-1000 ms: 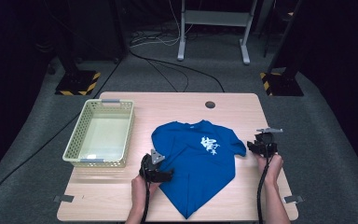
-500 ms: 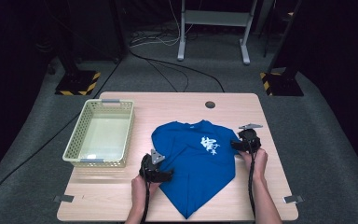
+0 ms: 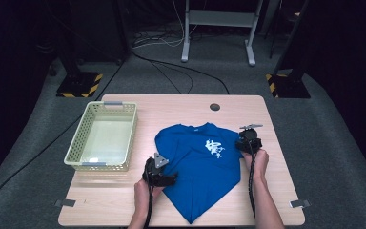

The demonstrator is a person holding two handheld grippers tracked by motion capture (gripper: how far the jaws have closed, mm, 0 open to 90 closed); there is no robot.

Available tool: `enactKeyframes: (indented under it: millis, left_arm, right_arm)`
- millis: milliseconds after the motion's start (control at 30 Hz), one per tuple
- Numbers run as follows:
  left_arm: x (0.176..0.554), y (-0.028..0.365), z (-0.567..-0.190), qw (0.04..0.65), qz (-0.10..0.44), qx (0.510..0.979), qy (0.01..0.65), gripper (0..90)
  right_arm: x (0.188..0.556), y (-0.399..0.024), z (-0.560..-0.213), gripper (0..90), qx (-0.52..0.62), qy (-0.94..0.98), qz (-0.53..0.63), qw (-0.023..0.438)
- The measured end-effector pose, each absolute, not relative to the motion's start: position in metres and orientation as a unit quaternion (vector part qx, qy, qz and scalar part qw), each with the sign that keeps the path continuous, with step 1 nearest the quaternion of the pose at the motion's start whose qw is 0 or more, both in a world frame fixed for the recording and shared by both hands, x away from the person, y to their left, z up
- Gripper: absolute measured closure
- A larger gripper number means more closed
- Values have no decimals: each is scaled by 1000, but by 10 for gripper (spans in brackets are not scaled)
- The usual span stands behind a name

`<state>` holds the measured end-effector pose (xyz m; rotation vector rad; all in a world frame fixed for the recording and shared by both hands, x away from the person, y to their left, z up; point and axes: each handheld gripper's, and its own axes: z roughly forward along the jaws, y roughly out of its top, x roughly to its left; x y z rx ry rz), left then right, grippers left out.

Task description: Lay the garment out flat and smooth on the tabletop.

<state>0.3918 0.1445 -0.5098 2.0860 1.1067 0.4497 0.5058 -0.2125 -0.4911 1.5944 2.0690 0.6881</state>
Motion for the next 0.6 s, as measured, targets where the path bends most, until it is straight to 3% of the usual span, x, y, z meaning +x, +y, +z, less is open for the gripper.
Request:
enactKeyframes:
  millis: [200,600]
  left_arm:
    - [392,145,-510,360,175,810,428,210]
    - [392,145,-510,360,175,810,428,210]
  right_arm:
    - [506,-219,-490,819,579,744,249,221]
    - [509,-235,-477,817,593,727,252,237]
